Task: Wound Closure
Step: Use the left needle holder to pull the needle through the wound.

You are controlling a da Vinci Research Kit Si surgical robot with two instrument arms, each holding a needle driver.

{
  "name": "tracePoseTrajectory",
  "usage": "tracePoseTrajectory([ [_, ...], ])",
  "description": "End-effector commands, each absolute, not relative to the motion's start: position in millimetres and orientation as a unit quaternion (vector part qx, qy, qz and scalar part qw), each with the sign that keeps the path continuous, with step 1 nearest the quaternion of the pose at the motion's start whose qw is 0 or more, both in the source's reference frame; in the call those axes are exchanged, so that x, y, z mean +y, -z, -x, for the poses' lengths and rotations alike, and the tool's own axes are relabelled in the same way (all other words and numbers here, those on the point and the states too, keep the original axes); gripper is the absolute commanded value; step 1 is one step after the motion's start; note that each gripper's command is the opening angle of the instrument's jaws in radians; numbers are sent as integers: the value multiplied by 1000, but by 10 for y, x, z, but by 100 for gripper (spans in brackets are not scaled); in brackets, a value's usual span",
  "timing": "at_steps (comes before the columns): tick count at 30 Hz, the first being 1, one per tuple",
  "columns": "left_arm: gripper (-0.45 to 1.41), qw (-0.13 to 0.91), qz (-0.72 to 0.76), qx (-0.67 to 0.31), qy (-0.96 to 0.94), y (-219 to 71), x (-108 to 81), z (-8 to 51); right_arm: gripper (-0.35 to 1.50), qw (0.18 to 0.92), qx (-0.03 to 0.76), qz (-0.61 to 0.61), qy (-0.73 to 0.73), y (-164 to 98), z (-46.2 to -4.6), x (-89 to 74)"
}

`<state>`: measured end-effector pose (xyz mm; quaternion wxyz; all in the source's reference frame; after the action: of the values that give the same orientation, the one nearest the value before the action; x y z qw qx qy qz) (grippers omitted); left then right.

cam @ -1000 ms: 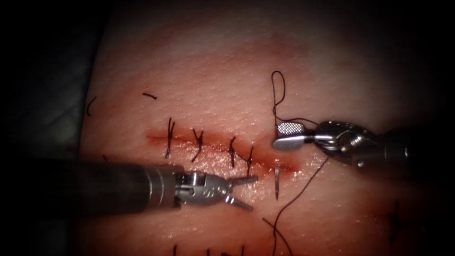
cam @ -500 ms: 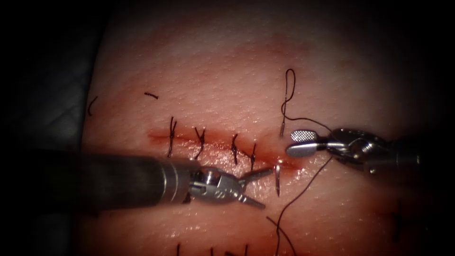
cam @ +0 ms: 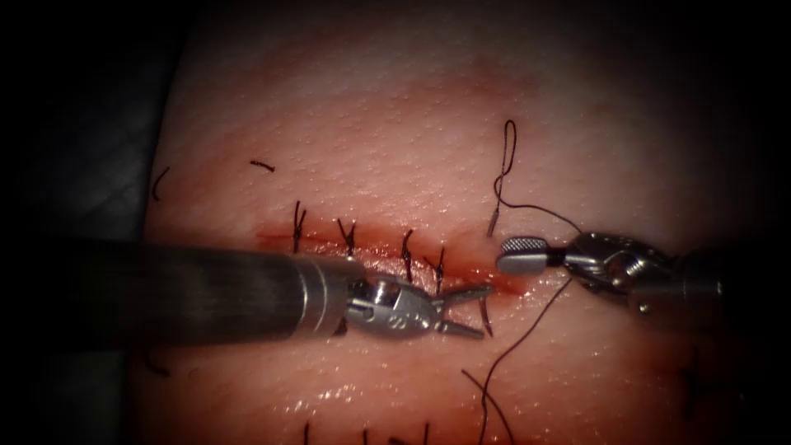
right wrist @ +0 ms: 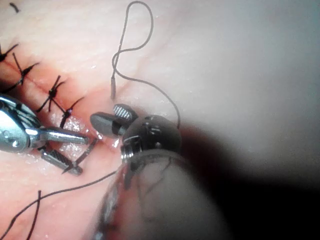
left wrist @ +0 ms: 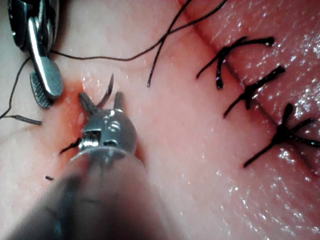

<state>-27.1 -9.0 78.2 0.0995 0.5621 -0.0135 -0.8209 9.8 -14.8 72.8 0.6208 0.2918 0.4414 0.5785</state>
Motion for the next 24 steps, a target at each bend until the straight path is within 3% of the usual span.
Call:
tracePoseTrajectory([
  [1, 0, 101, -563, -14, 820, -789, -91, 277, 2, 621, 440, -290, -581, -733, -100, -152],
  [13, 5, 101, -561, -19, 821, -803, -81, 287, 4, 618, 438, -277, -591, -728, -79, -157],
  [14, -5, 102, -560, -22, 822, -803, -80, 288, 4, 618, 438, -277, -591, -727, -79, -158],
  [15, -45, 99, -559, -16, 823, -803, -81, 288, 4, 617, 439, -277, -591, -726, -80, -158],
  [18, -45, 76, -549, 24, 832, -802, -83, 288, 7, 617, 439, -277, -591, -725, -80, -160],
  [24, -45, 7, -545, 98, 832, -798, -82, 283, 32, 612, 447, -275, -592, -723, -80, -162],
])
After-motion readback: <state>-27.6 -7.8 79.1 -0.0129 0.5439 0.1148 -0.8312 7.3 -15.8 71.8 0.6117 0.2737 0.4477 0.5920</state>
